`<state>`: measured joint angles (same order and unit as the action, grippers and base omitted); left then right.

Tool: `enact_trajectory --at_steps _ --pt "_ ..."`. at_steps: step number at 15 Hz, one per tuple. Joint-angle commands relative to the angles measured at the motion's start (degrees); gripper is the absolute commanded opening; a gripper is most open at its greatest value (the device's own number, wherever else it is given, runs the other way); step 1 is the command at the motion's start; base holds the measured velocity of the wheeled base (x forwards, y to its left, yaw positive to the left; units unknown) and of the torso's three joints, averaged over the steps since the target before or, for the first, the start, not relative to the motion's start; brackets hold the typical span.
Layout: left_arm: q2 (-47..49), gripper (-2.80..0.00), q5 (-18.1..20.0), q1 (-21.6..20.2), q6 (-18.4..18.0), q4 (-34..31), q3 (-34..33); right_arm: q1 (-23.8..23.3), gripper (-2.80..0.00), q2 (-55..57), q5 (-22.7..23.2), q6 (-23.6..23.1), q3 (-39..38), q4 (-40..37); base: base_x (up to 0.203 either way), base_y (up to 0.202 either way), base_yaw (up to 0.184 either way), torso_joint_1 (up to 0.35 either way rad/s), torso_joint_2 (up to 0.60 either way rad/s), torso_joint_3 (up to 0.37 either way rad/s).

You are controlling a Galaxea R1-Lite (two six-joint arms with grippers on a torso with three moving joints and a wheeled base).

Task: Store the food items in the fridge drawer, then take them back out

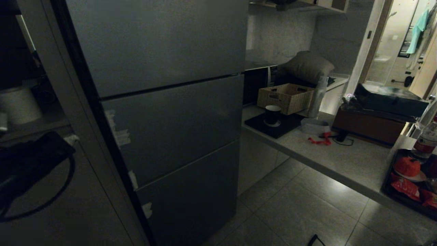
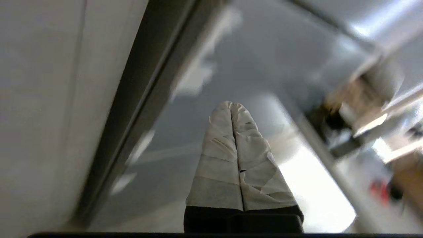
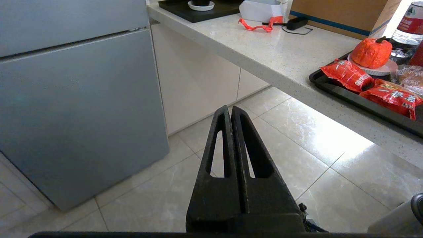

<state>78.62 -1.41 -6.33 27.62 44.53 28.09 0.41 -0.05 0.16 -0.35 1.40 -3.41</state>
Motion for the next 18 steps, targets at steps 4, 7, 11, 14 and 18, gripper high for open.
enact_trajectory --at_steps 4,7,11,14,18 --pt "19.84 -2.8 2.46 -4.54 3.66 11.55 6.85 0.02 -2.8 -0.04 -0.07 -0.17 0.0 -0.01 0.0 0.0 0.0 0.0 0.0 0.0" --pt "25.25 -2.8 3.99 -4.43 12.22 10.64 12.23 0.02 -2.8 -0.04 -0.07 -0.17 0.0 -0.01 0.0 0.0 0.0 0.0 0.0 0.0" --pt "29.87 -2.8 6.38 -4.48 23.05 8.38 18.38 0.02 -2.8 -0.04 -0.07 -0.17 0.0 -0.01 0.0 0.0 0.0 0.0 0.0 0.0" --pt "32.11 -2.8 6.6 -4.57 28.6 8.37 21.75 0.02 -2.8 -0.04 -0.07 -0.09 0.0 -0.01 0.0 0.0 0.0 0.0 0.0 0.0" --pt "32.52 -2.8 8.26 -3.91 32.05 9.12 22.32 0.02 -2.8 0.03 -0.07 -0.17 0.09 -0.02 0.0 0.0 0.0 0.0 0.0 0.0"
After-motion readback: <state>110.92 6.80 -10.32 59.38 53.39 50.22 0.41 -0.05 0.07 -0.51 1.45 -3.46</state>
